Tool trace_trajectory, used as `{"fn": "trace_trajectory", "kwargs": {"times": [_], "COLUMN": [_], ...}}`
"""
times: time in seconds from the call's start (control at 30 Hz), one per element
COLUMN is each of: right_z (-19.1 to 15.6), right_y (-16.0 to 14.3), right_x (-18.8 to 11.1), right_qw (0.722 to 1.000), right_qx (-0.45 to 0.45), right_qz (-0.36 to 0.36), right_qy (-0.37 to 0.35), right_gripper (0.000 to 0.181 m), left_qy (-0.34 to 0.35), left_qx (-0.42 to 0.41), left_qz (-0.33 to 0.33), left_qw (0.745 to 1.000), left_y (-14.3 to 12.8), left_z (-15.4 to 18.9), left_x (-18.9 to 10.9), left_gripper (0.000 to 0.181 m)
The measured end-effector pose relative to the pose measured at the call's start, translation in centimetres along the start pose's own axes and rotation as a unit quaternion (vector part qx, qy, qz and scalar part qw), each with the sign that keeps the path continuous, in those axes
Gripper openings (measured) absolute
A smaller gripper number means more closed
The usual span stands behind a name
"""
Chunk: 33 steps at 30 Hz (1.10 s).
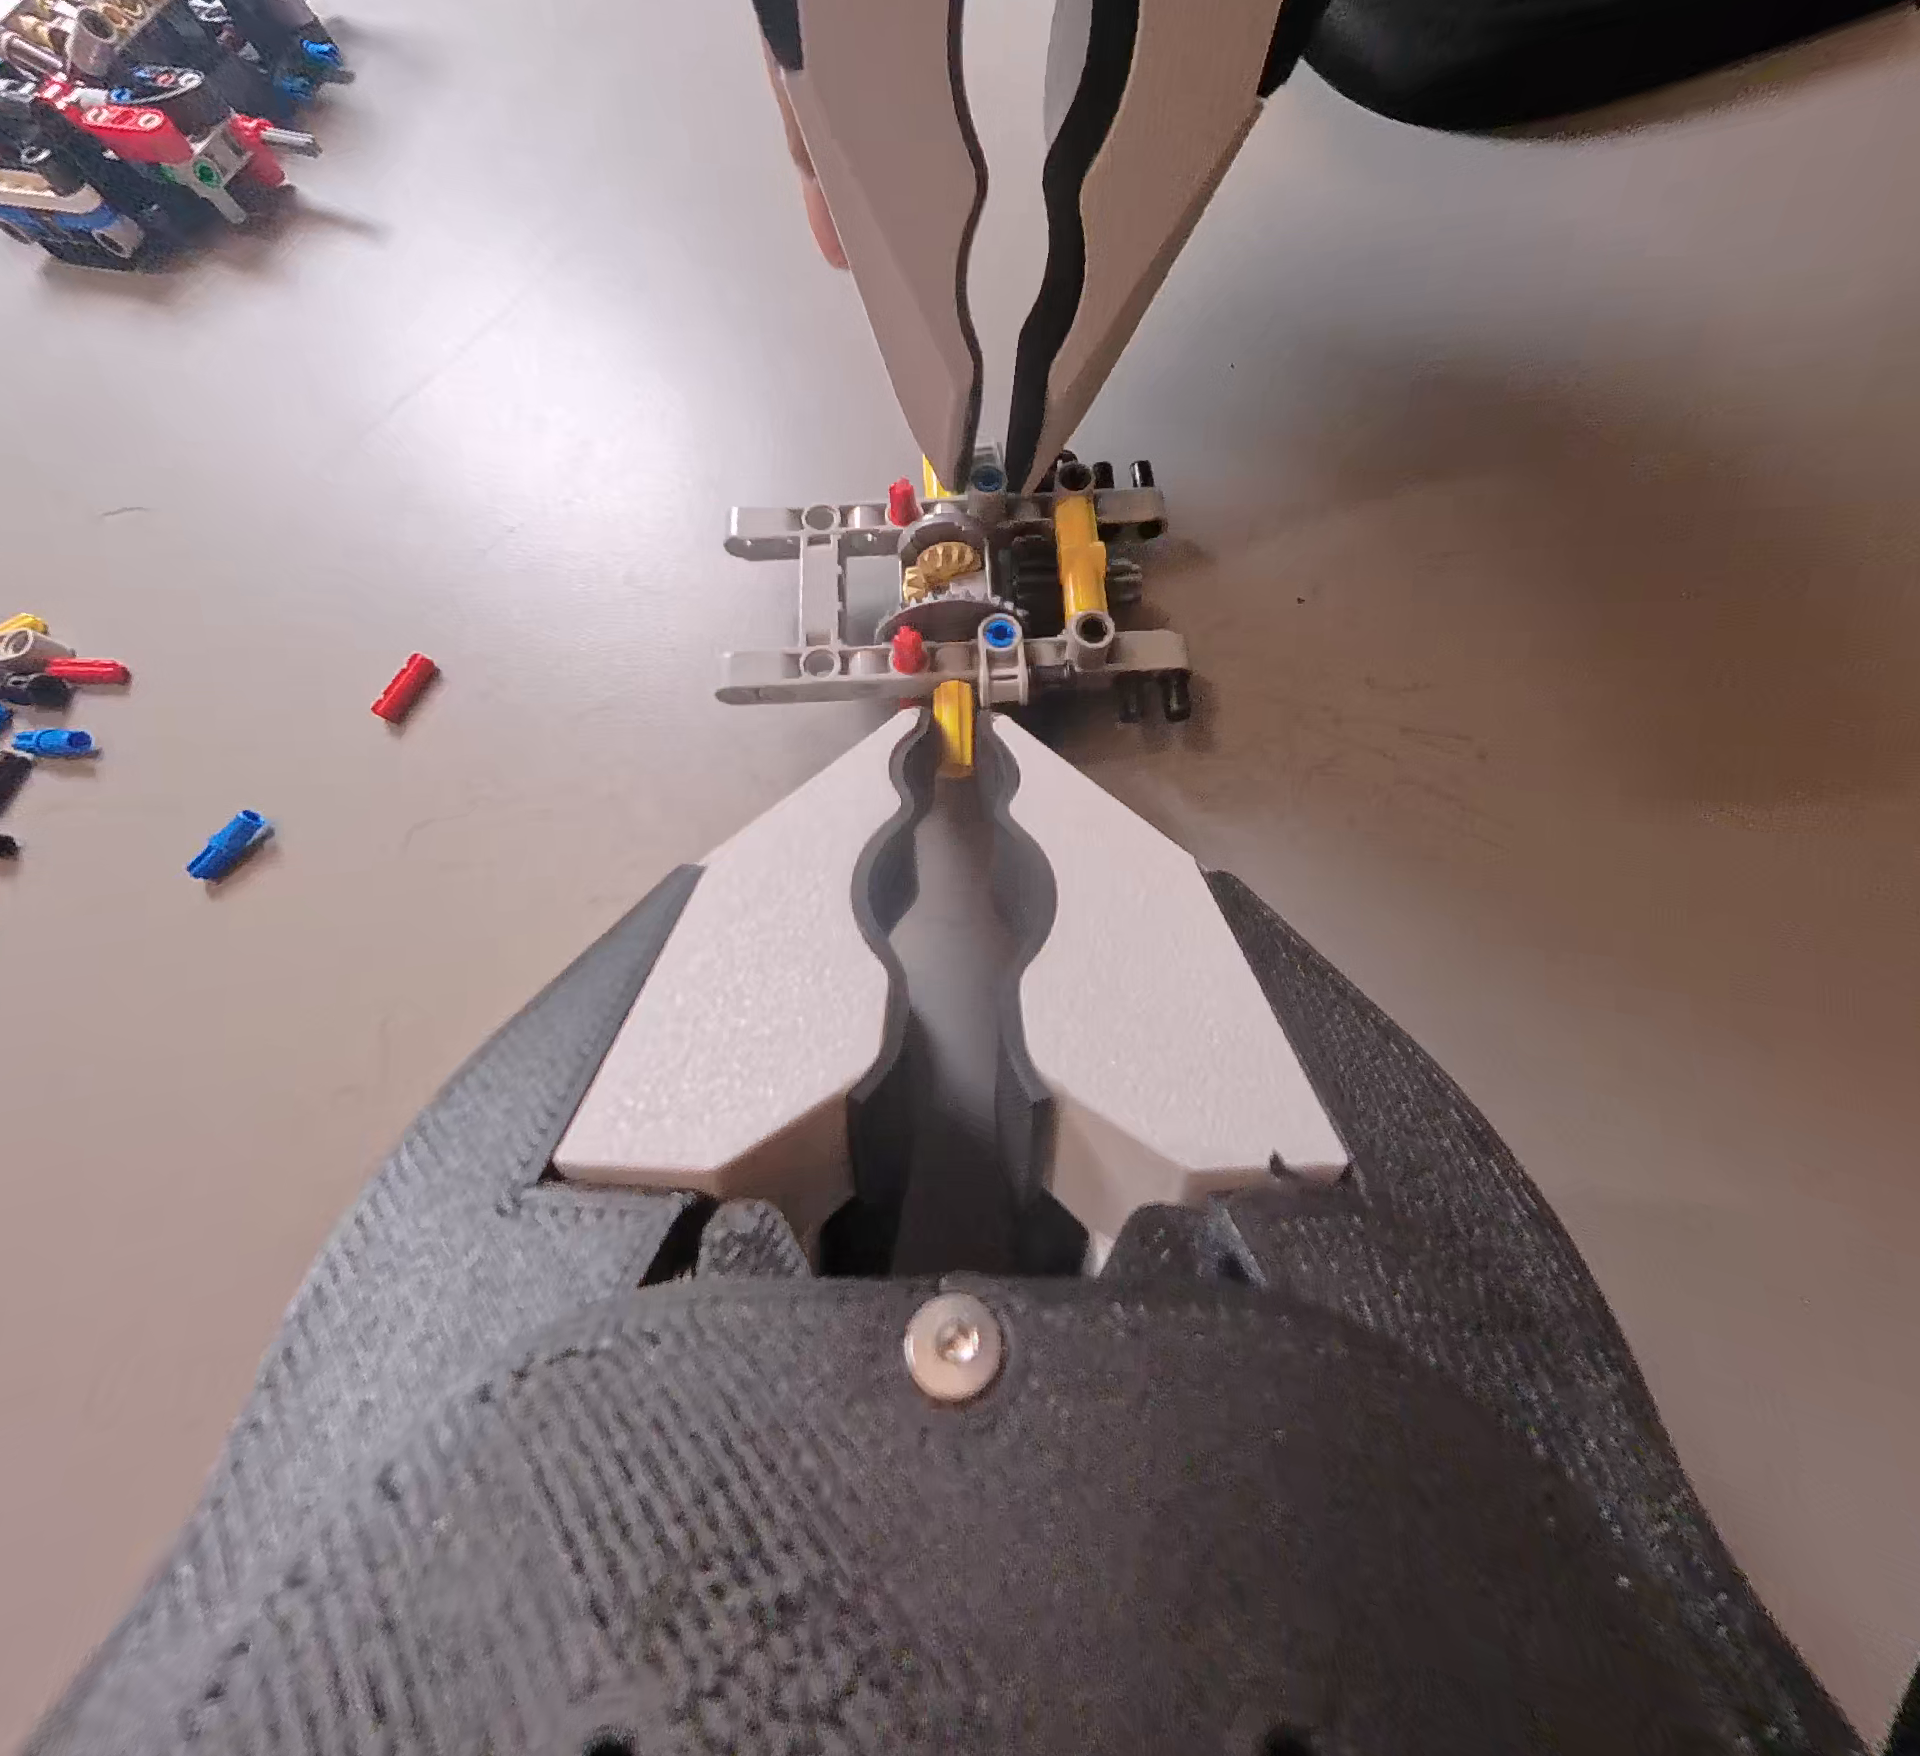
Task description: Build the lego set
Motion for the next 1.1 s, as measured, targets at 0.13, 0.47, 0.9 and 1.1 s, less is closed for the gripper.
{"fn": "trace_trajectory", "kwargs": {"times": [0.13, 0.47, 0.9, 1.1], "right_z": [-0.1, -0.5, -0.7, -1.8], "right_y": [-0.4, -0.5, -0.5, -2.7], "right_x": [-0.1, 0.4, -0.1, -1.2], "right_qw": [0.999, 0.996, 0.996, 0.987], "right_qx": [0.021, 0.078, 0.077, 0.151], "right_qz": [0.019, 0.026, 0.035, 0.060], "right_qy": [-0.016, -0.023, -0.031, -0.005], "right_gripper": [0.008, 0.007, 0.007, 0.012], "left_qy": [0.004, 0.018, 0.016, 0.022], "left_qx": [-0.001, 0.003, 0.007, 0.005], "left_qz": [-0.001, -0.003, -0.004, -0.009], "left_qw": [1.000, 1.000, 1.000, 1.000], "left_y": [0.0, 0.0, -0.1, -0.5], "left_z": [0.1, 0.4, 0.5, 0.6], "left_x": [0.0, 0.0, 0.0, -0.5], "left_gripper": [0.005, 0.005, 0.005, 0.005]}}
Point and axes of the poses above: each gripper's, where its closed fingertips meet, x out along the fingers, y out of its top, z = x × y across the jaws, the point moved 3 cm from there along -x, back along the fingers, and after that the axes turned 3 degrees about x, right-handed, at the moved point
